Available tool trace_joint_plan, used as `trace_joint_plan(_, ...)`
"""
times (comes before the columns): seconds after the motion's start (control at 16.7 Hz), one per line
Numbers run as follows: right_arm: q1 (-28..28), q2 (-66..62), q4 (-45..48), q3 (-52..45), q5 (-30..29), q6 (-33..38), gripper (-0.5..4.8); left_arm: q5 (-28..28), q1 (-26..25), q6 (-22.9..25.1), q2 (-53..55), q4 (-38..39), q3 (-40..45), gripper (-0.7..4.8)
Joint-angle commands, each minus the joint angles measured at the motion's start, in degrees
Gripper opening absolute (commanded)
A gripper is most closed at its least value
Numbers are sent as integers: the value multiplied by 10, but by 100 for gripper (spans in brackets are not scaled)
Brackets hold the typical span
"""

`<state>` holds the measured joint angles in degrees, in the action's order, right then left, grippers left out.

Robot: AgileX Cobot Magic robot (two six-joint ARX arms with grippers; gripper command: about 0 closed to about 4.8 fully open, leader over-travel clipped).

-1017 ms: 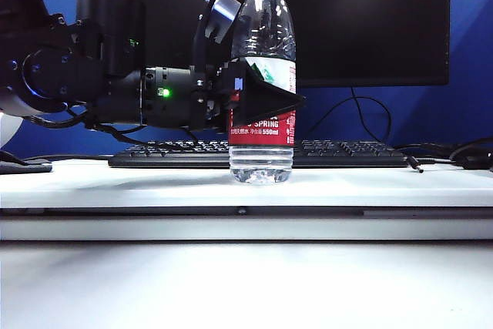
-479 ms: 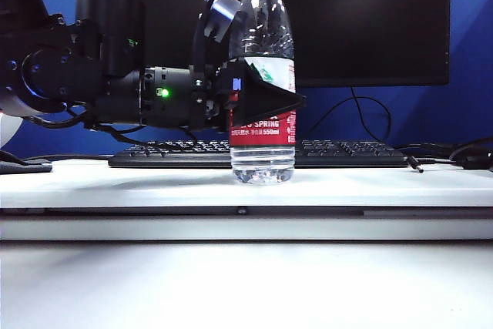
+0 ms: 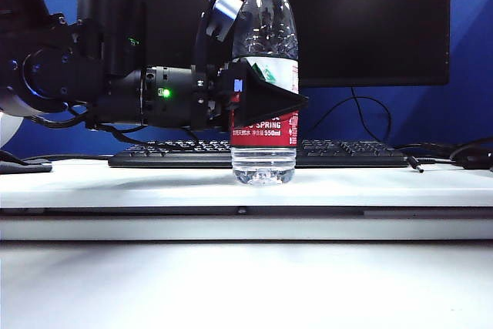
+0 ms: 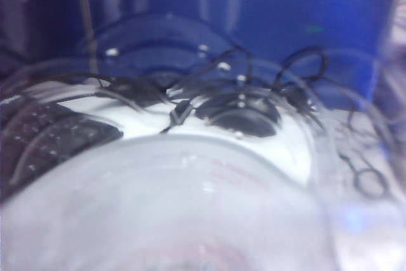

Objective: Unscrew the cap from the plastic bottle on the table.

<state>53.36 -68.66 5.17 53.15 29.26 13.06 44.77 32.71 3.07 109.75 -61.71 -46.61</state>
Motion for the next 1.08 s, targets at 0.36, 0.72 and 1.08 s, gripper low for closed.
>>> trace_joint_plan(0.36, -1, -29, 58, 2, 0, -1, 197, 4, 1, -1, 3, 16, 3, 272)
trace_joint_plan(0.72, -1, -20, 45, 2, -11, -29, 196, 4, 0, 1, 3, 16, 3, 272)
trace_joint_plan(1.08, -40, -2, 1, 2, -96, -47, 167, 5, 1, 1, 3, 16, 2, 272)
